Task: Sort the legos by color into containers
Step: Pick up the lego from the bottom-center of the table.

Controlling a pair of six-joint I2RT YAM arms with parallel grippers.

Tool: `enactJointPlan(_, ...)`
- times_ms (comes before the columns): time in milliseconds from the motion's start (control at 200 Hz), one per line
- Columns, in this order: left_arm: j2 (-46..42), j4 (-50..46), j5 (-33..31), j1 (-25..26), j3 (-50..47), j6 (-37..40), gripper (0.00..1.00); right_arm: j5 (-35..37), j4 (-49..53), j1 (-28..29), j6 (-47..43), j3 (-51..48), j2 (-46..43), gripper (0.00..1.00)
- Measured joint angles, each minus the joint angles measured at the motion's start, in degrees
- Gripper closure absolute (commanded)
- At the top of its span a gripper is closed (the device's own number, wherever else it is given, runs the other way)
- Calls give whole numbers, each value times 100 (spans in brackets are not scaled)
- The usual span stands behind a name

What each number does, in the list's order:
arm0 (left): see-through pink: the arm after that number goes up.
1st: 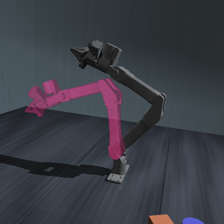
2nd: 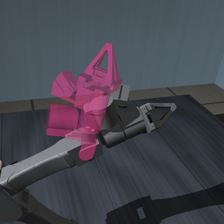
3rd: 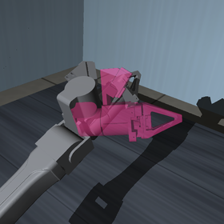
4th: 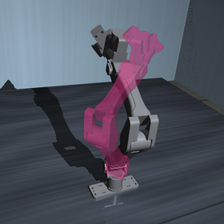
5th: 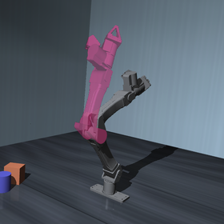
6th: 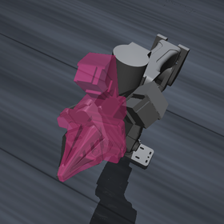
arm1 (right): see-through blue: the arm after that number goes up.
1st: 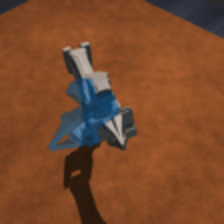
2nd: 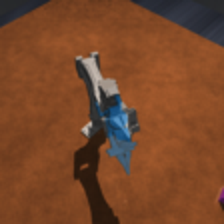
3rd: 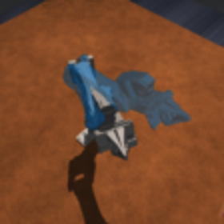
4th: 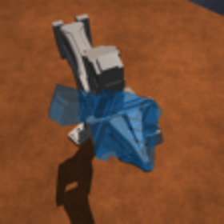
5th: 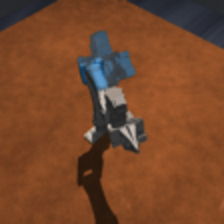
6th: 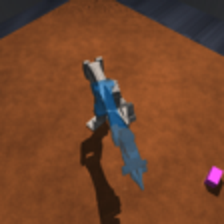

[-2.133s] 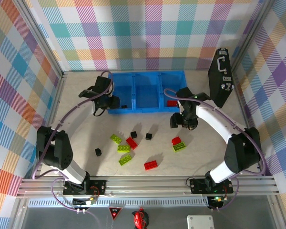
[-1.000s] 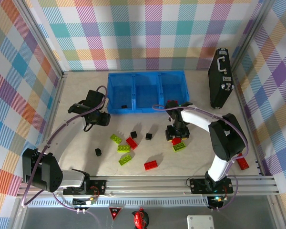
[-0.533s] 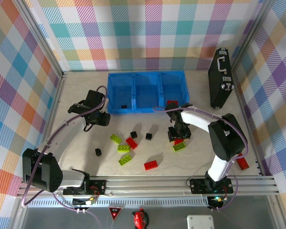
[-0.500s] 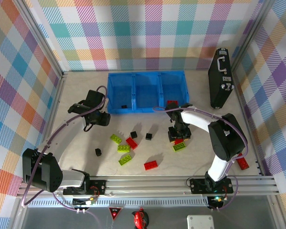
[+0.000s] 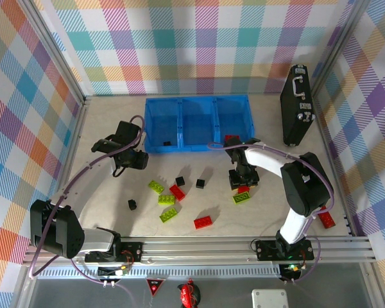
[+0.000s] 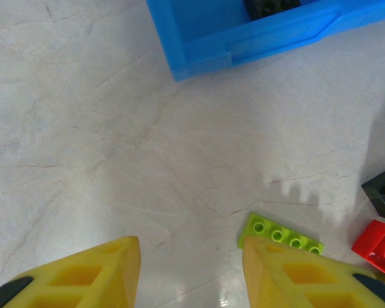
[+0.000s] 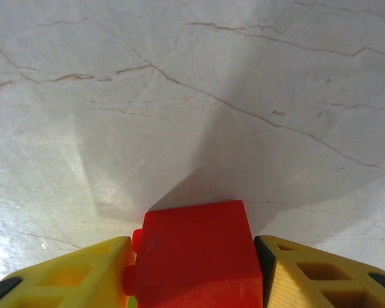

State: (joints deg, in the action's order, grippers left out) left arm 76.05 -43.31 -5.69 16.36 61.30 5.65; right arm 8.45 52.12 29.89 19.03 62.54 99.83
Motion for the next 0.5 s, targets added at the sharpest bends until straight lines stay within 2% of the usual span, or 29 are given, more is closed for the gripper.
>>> enactJointPlan(275,0,0,-2,0,0,0,54,57,105,-31,-22,26,0,54)
enactJointPlan(500,0,0,0,0,0,0,54,59,195,-31,-22,109,-2,55)
